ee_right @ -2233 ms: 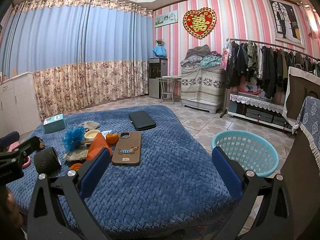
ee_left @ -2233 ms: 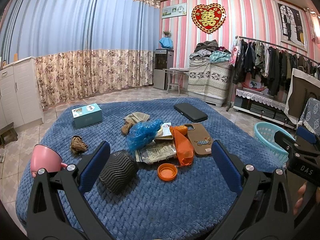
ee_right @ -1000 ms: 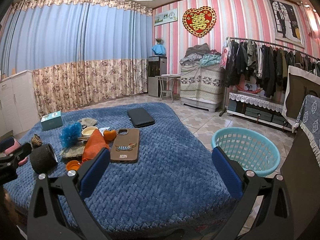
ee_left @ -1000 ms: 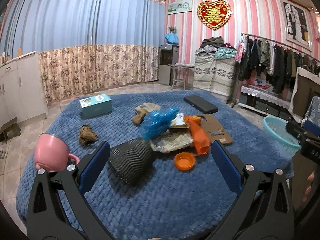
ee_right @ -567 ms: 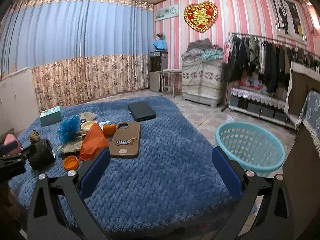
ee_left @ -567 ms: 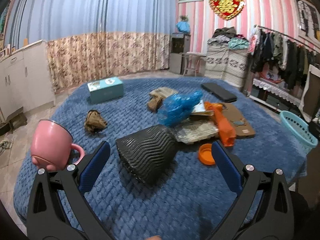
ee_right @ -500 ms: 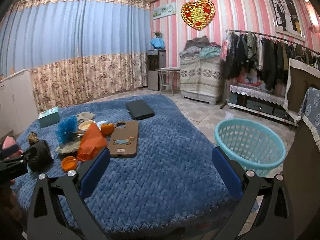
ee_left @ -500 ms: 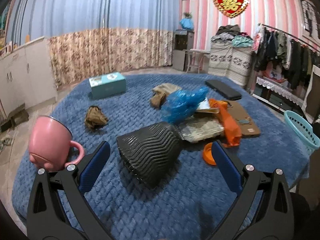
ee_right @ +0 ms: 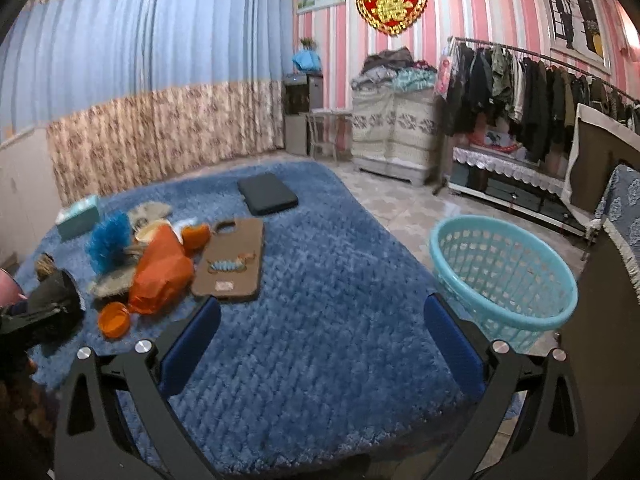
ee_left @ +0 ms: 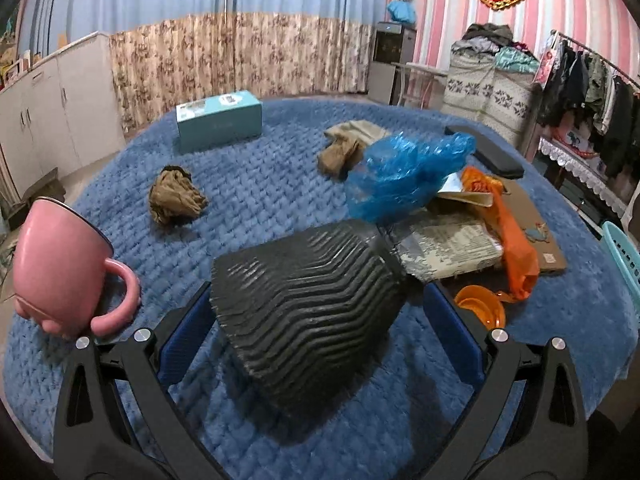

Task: Collect trash
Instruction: 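Grasp the black ribbed cup with the left tool while the right tool approaches the orange lid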

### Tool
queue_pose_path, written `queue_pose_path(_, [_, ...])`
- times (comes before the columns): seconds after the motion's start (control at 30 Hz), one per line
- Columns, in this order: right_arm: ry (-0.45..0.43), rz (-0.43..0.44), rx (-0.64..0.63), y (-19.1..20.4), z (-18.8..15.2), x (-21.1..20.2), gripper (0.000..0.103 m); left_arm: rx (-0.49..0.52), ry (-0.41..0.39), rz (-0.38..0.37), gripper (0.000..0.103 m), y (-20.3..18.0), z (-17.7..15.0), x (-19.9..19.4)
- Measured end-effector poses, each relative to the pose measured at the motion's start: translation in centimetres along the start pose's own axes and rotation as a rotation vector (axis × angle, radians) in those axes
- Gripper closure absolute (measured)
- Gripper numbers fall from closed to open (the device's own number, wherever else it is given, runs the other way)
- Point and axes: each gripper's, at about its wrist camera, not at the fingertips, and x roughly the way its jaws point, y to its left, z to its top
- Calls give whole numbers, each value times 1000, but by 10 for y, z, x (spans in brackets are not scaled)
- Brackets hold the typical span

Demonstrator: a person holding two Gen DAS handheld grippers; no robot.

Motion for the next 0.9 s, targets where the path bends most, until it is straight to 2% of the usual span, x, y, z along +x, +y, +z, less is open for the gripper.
queue_pose_path(0.3, [7, -7, -32, 12, -2, 1, 4, 55, 23, -19, 6, -4, 4, 6])
queue_pose_path(0.37, [10, -6, -27, 12, -2, 1, 4, 53, 27, -26, 17, -4, 5, 5])
queue_pose_path(0.43, [12, 5, -21, 13, -2, 2, 4, 45, 45, -40, 23, -1, 7, 7])
queue_pose_path(0.53, [27, 24, -19, 17, -3, 5, 4, 33, 49, -72, 23, 6, 8, 2])
queue_pose_path(0.73, [56, 97, -13, 32, -6, 6, 4, 44, 5, -87, 23, 22, 13, -22])
queue_pose_path(0.9, [69, 133, -47, 61, -13, 9, 4, 52, -39, -89, 23, 36, 12, -45])
